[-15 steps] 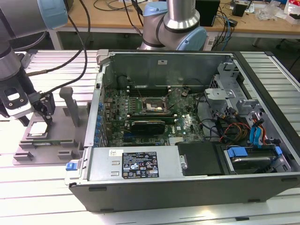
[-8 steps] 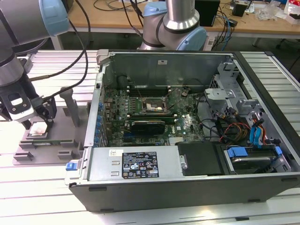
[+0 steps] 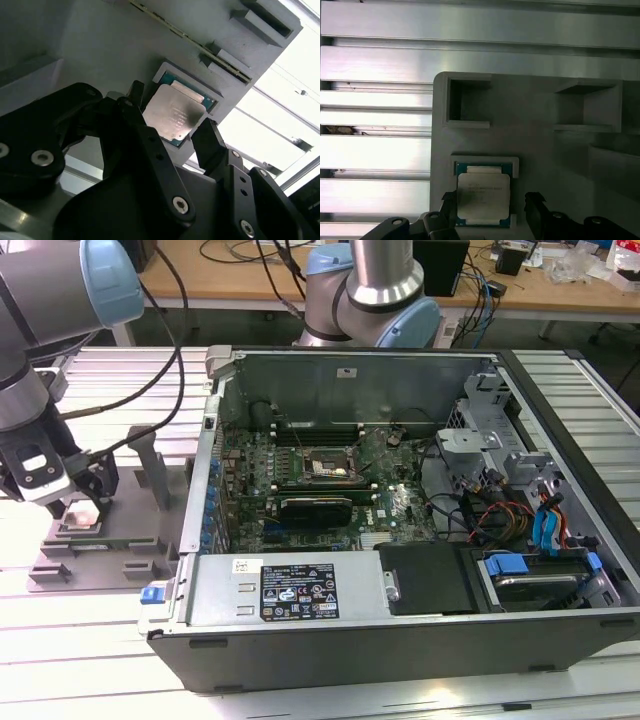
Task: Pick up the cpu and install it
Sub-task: 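Pick up the cpu and move it towards the insertion slot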
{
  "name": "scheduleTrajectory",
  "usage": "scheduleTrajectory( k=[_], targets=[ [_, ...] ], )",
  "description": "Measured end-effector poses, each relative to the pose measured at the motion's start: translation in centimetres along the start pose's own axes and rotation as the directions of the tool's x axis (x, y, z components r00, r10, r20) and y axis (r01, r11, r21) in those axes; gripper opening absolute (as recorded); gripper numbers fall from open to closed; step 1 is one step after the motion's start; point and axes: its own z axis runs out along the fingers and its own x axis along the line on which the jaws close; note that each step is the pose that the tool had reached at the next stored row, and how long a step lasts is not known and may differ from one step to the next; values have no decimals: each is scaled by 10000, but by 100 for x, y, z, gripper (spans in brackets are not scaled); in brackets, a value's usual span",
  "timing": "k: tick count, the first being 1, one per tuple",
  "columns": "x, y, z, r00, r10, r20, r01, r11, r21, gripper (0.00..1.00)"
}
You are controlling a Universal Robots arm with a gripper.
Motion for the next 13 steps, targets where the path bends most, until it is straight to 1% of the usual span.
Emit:
scheduleTrajectory(
  k=[2,7,13],
  targets=[
    [4,6,19,10000,0,0,0,10000,-1,66],
    [22,30,95,10000,-1,-1,1,10000,-1,66],
    [24,32,102,10000,-1,0,1,10000,-2,66]
  ],
)
